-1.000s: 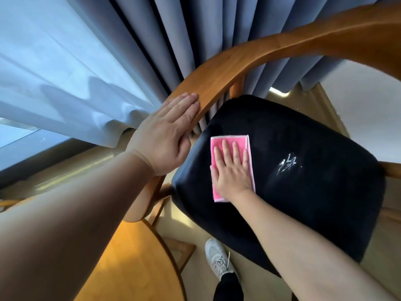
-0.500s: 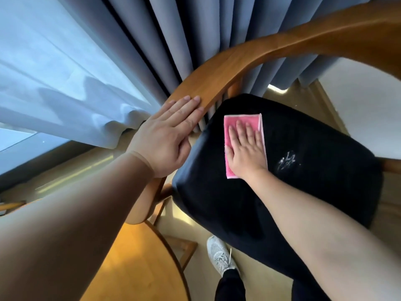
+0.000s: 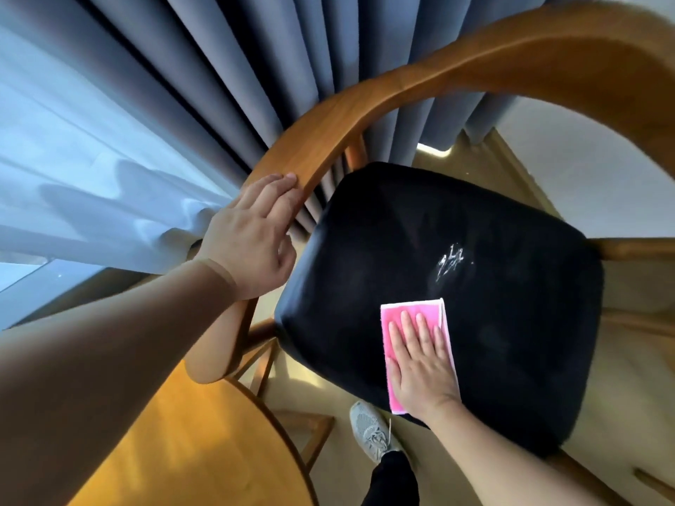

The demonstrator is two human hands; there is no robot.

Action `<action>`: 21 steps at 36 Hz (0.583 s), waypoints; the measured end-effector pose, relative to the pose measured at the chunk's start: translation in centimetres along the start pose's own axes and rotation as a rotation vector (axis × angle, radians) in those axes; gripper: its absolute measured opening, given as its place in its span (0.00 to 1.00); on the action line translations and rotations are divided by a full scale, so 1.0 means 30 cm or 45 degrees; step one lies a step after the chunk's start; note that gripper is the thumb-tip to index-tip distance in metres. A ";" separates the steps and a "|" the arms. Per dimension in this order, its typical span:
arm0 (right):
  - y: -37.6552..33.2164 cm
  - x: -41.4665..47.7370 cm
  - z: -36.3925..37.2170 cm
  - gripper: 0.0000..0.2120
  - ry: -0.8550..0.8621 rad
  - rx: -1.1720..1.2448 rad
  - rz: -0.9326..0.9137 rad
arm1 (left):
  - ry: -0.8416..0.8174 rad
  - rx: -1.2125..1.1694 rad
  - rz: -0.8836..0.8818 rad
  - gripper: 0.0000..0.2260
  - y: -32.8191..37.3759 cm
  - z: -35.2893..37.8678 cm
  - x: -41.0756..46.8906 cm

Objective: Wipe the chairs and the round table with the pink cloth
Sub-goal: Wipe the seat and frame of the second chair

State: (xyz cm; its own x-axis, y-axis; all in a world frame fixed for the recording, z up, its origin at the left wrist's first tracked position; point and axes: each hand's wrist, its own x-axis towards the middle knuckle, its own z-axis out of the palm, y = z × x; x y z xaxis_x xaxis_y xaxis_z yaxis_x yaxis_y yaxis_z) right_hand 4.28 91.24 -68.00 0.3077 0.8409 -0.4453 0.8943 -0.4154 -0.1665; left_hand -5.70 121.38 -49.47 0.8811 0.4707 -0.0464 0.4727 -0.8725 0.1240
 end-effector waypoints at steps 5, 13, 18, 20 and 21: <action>0.009 -0.003 0.007 0.29 0.038 0.015 -0.039 | -0.012 0.066 0.093 0.30 -0.005 0.006 0.193; 0.011 0.111 -0.046 0.29 0.054 0.096 -0.025 | -0.050 0.020 0.144 0.33 -0.030 0.050 0.240; 0.033 0.353 -0.147 0.30 0.044 0.037 -0.001 | -0.058 0.033 0.179 0.33 -0.039 0.056 0.243; 0.038 0.468 -0.196 0.31 0.065 0.014 -0.004 | -0.045 0.034 0.194 0.33 -0.041 0.060 0.242; 0.038 0.521 -0.222 0.31 0.075 -0.004 -0.007 | -0.039 0.032 0.200 0.33 -0.042 0.060 0.242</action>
State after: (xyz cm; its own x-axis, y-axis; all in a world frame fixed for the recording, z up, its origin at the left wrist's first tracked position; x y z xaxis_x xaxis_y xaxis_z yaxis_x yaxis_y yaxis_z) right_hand 12.26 106.23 -69.29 0.3211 0.8624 -0.3915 0.8970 -0.4095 -0.1663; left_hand 0.15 125.66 -51.75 0.9440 0.3246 -0.0585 0.3292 -0.9381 0.1075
